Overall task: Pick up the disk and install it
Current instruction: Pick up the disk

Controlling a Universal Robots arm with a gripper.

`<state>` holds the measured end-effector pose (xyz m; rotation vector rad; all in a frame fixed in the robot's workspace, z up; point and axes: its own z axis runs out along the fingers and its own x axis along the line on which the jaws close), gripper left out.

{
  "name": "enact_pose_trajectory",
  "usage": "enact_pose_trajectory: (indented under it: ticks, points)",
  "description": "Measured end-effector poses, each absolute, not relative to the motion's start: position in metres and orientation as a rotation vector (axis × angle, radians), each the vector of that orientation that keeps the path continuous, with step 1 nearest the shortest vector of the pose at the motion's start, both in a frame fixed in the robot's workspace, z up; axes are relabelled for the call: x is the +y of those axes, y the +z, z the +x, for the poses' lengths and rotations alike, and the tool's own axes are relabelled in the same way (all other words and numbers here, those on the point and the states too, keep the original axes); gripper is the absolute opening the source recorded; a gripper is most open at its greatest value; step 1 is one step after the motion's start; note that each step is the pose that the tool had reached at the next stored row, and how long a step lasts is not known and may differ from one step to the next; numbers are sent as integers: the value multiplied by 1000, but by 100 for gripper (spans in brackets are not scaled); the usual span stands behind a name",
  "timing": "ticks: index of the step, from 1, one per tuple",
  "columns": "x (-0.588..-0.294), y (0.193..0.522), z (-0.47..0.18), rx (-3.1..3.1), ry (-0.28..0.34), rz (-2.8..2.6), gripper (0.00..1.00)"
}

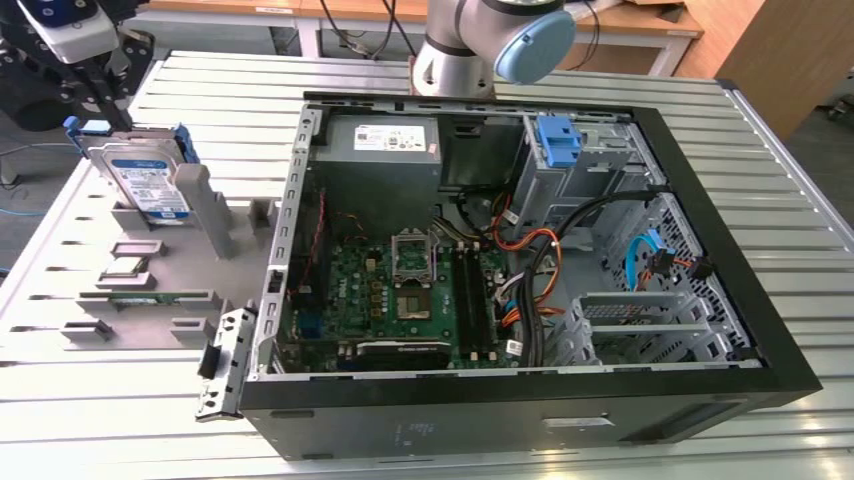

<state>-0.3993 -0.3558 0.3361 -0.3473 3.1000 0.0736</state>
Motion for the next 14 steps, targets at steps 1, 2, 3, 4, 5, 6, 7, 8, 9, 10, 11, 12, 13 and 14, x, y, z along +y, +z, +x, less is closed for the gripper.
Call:
enact_pose_trajectory:
  ticks: [1, 2, 3, 4, 5, 6, 7, 8, 9, 10, 11, 12, 13, 14]
  points:
    - [-356, 336, -399, 3098, 74, -364, 11]
    - [-356, 336, -399, 3097, 74, -382, 11]
    - [-356, 336, -399, 3094, 74, -402, 11]
    - [-356, 336, -399, 3092, 75, -423, 11]
    - [-356, 336, -399, 3089, 75, -445, 11]
    - [-356, 336, -399, 3086, 75, -466, 11]
    - [-356, 336, -399, 3083, 76, -490, 11]
    - [-356, 336, -399, 3080, 76, -510, 11]
    - [-356, 336, -399, 3077, 76, -531, 11]
    - [-356, 336, -399, 3073, 76, -552, 11]
    - [-356, 336, -399, 3070, 77, -572, 11]
    - [-356, 336, -399, 3066, 77, -593, 11]
    - [-356, 336, -399, 3063, 77, -614, 11]
    - [-356, 336, -399, 3059, 77, -633, 11]
